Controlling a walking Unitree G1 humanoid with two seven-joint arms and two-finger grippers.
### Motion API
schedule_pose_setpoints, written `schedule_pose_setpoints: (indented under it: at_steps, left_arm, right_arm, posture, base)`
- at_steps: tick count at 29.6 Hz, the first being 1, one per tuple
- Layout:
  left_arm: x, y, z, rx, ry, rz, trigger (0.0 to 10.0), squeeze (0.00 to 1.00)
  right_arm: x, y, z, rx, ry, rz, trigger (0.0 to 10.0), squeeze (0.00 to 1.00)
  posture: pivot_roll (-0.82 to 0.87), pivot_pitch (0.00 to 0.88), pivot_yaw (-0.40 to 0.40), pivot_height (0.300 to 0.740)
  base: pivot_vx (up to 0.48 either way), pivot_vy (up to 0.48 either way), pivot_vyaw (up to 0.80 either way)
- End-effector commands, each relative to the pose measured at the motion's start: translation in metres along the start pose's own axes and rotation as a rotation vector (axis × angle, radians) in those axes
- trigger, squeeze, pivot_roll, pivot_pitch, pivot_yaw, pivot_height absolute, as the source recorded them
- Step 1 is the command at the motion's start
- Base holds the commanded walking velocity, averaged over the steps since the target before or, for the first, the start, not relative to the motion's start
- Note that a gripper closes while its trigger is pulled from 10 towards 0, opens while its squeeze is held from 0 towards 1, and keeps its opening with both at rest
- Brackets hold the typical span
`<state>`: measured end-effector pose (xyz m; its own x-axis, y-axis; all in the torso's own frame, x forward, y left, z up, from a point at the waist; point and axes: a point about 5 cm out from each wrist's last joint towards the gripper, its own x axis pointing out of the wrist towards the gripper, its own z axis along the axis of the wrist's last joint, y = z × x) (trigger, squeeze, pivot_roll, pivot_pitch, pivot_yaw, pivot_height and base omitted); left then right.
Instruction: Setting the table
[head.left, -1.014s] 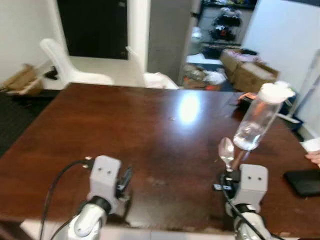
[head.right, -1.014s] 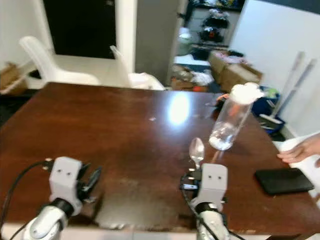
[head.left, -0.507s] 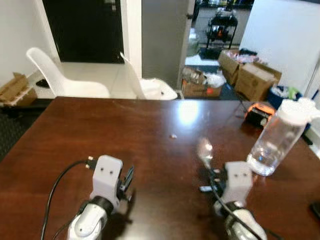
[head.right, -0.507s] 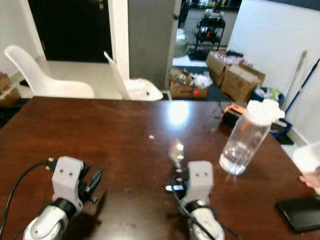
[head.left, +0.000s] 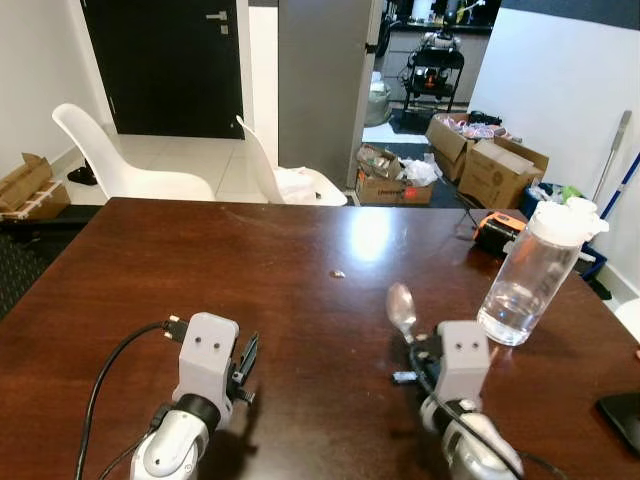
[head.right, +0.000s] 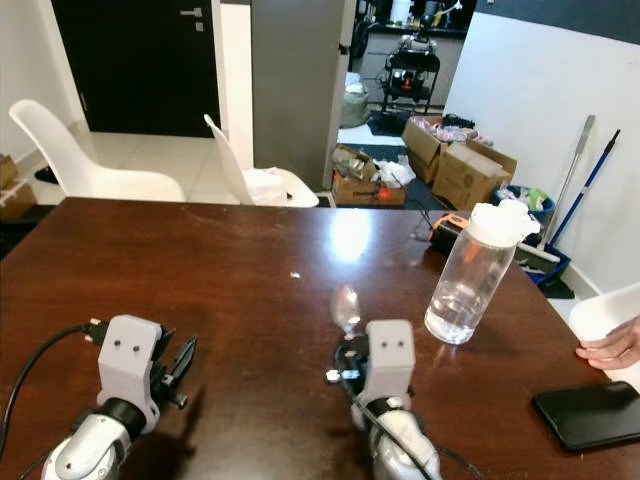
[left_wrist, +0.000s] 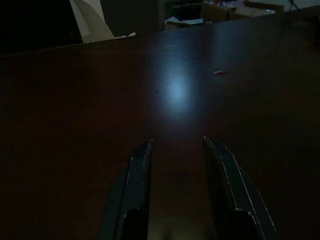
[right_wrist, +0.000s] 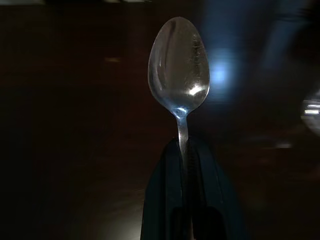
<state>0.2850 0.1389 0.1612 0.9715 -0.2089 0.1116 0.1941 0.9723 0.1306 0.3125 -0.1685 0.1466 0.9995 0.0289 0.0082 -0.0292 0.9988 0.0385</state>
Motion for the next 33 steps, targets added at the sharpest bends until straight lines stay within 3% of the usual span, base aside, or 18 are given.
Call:
schedule_pose_setpoints:
  at_steps: [1,2,4,9,18,21,25,31,32,33]
  left_arm:
    - [-0.002,0.001,-0.005,0.008,0.034,0.003,10.0,0.0]
    - [-0.002,0.001,-0.005,0.008,0.034,0.003,10.0,0.0]
    - [-0.002,0.004,-0.004,0.014,0.033,0.002,10.0,0.0]
    - [-0.003,0.006,-0.003,0.017,0.034,0.008,10.0,0.0]
    - [-0.007,0.006,-0.004,0.015,0.041,0.02,10.0,0.0]
    - [-0.008,0.005,-0.005,0.014,0.045,0.022,10.0,0.0]
    - [-0.008,0.004,-0.005,0.011,0.047,0.023,10.0,0.0]
    - [-0.009,0.005,-0.004,0.011,0.047,0.027,10.0,0.0]
    - [-0.01,0.005,-0.004,0.012,0.047,0.03,10.0,0.0]
    - [-0.01,0.005,-0.004,0.012,0.047,0.03,10.0,0.0]
  right_arm:
    - [0.008,-0.018,-0.009,0.05,0.11,-0.057,10.0,0.0]
    - [0.008,-0.018,-0.009,0.05,0.11,-0.057,10.0,0.0]
    - [0.017,-0.028,-0.008,0.103,0.211,-0.047,10.0,0.0]
    - [0.022,-0.03,-0.004,0.139,0.244,-0.029,10.0,0.0]
    - [0.024,-0.029,0.001,0.062,0.294,0.044,10.0,0.0]
    - [0.024,-0.026,0.0,0.034,0.316,0.073,10.0,0.0]
    - [0.024,-0.011,-0.006,0.036,0.341,0.125,10.0,0.0]
    - [0.025,-0.006,-0.007,0.035,0.347,0.139,10.0,0.0]
    - [0.025,-0.005,-0.007,0.032,0.341,0.142,10.0,0.15]
    - [0.025,-0.005,-0.007,0.032,0.341,0.142,10.0,0.15]
  posture:
    - [0.02,0.147,0.042,0.74]
    - [0.02,0.147,0.042,0.74]
    - [0.03,0.156,0.033,0.74]
    - [0.03,0.159,0.029,0.74]
    - [0.03,0.177,0.012,0.74]
    - [0.03,0.18,0.01,0.74]
    - [0.03,0.182,0.006,0.74]
    - [0.04,0.183,0.004,0.74]
    - [0.04,0.182,0.005,0.74]
    - [0.04,0.182,0.005,0.74]
  base:
    - [0.0,0.0,0.0]
    - [0.0,0.0,0.0]
    - [0.0,0.0,0.0]
    - [0.0,0.0,0.0]
    - [0.0,0.0,0.0]
    - [0.0,0.0,0.0]
    - [0.0,0.0,0.0]
    - [0.0,0.0,0.0]
    - [0.0,0.0,0.0]
    - [0.0,0.0,0.0]
